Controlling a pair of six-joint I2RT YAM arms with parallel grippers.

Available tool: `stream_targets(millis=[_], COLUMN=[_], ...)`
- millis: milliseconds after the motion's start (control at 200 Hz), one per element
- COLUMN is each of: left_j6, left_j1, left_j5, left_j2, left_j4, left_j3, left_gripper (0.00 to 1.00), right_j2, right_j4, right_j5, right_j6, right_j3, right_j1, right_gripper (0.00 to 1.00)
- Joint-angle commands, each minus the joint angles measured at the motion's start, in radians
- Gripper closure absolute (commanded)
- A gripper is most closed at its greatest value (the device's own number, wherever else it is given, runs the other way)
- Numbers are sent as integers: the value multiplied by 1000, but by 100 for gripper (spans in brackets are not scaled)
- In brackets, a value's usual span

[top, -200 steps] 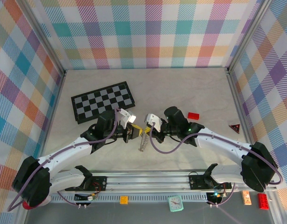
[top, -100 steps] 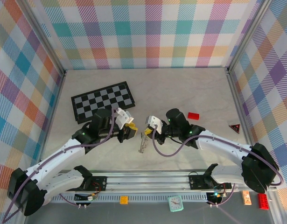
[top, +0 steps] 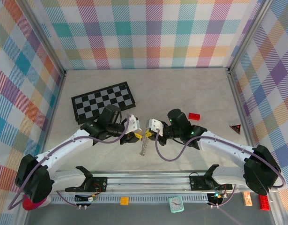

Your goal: Put the keys on the keyring

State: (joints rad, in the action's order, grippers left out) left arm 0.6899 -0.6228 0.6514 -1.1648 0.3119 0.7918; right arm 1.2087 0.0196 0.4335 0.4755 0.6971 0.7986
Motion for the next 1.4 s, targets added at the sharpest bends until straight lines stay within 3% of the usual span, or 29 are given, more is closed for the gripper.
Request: stream_targets(millis=[0,420,520,655,740,805,1250,1395], left_j6=[58,34,31,31,41,46,56,56], left_j1=[10,9,9,9,9,9,9,9], left_j5=[82,120,126,122,116,112,112,114], left_j2=[-12,-45,-50,-43,-42,-39,-45,-40], left_j4=[-25,-94,-100,-99,-82,-74,-79,-78], left_j3=[33,26,24,23,24,20,3,0], left_gripper=[75,81,86,100,100,100,100,100], right_j2=[-10,18,23,23,13,4,-14,-8], right_j4=[-10,-9,-11,-11,-1,-1,-23,-8], right_j5=[52,77,81,79,80,79,22,30], right_j6=[39,29,25,3,-22,-25,15,7], right_j3=[43,67,72,71,59,46,0,3], right_j1=[-4,-2,-2,-3,-6,-9,-10,-11], right_gripper=[100,100,100,100,83,79,76,83])
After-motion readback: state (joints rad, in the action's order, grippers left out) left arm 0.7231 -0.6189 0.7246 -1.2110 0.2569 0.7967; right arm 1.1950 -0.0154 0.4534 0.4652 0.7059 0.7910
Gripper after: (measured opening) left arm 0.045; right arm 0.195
